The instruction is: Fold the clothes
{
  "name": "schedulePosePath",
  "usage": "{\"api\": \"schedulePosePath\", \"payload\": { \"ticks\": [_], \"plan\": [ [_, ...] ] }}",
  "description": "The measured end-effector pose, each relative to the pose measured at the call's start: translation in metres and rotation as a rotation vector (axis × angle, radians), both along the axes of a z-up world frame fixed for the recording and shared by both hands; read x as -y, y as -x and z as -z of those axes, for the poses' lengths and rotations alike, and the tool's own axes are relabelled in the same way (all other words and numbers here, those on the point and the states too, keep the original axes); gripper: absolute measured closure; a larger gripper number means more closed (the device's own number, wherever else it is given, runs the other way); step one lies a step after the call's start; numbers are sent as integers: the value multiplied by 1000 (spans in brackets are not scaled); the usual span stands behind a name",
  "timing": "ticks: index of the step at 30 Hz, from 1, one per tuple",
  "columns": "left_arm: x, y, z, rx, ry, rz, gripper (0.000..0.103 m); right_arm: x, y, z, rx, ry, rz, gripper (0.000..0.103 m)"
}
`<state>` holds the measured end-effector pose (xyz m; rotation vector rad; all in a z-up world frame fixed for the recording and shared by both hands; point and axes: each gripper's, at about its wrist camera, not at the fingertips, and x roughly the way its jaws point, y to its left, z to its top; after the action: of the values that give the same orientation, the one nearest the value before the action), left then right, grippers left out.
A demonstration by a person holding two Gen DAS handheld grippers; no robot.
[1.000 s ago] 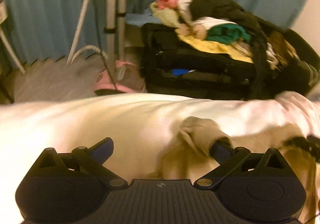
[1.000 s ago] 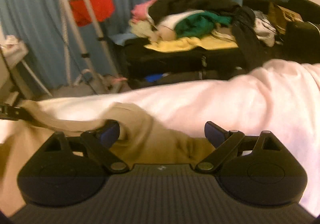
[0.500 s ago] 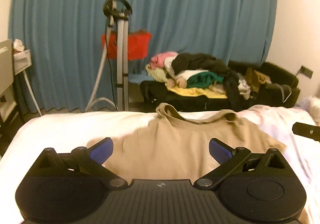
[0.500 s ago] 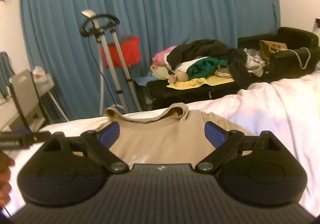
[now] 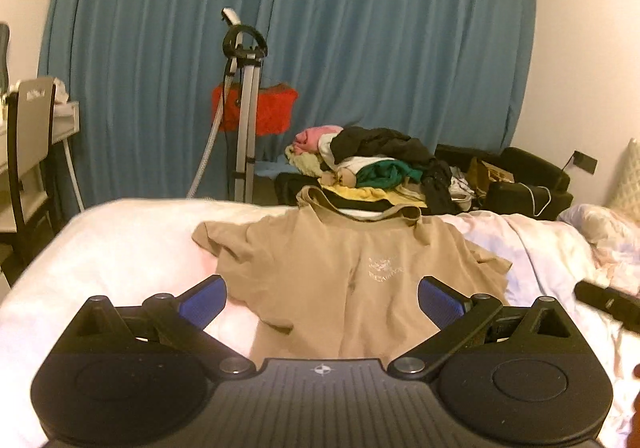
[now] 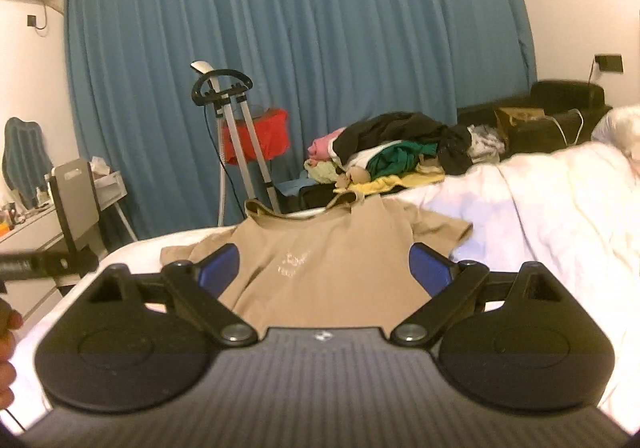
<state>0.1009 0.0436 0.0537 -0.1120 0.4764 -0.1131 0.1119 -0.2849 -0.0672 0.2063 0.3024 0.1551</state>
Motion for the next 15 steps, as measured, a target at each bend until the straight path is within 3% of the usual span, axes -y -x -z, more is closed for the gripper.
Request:
{"api": "schedulePosePath", "payload": {
  "ticks": [7, 15],
  "plan": [
    [-12, -25, 40, -107, 84, -73, 0, 5, -5, 9, -15, -20, -7, 10],
    [-30, -54, 60, -178, 164, -148, 0, 6, -12, 25, -74, -65, 7, 10]
  ]
}}
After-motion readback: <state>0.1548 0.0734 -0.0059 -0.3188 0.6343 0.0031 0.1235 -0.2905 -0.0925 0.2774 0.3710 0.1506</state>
